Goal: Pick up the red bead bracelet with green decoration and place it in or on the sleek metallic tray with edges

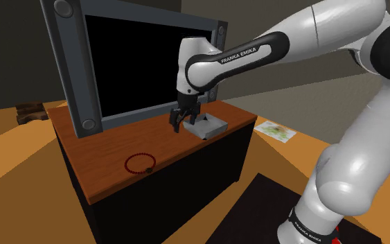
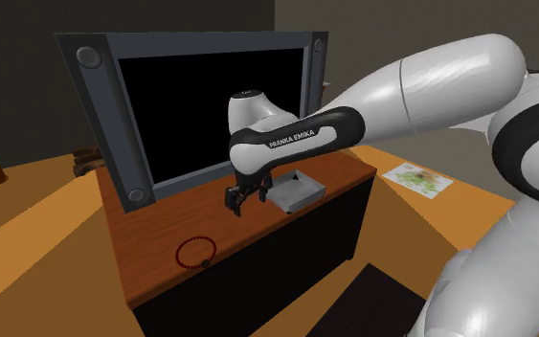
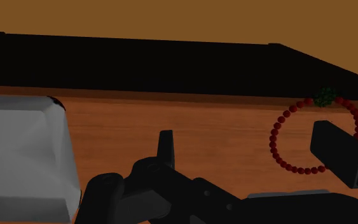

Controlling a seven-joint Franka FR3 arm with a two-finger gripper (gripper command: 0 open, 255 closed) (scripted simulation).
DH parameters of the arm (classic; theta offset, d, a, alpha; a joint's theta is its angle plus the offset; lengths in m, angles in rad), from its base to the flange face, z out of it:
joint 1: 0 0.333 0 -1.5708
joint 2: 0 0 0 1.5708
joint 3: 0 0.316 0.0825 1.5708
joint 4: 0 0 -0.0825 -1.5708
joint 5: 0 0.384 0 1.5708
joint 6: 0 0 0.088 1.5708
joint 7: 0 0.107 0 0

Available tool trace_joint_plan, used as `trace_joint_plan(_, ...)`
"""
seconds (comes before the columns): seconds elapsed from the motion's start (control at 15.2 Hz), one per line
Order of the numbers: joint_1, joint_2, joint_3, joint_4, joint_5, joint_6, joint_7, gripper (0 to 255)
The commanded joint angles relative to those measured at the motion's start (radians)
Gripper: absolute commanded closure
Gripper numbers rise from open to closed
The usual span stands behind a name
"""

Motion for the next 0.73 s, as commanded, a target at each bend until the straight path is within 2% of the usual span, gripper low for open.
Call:
trace_joint_plan(0.0,0.007,0.075,0.013,0.043,-0.006,0.021,0.024,0)
trace_joint_plan(0.66,0.059,0.453,0.041,0.307,-0.055,0.085,0.128,0)
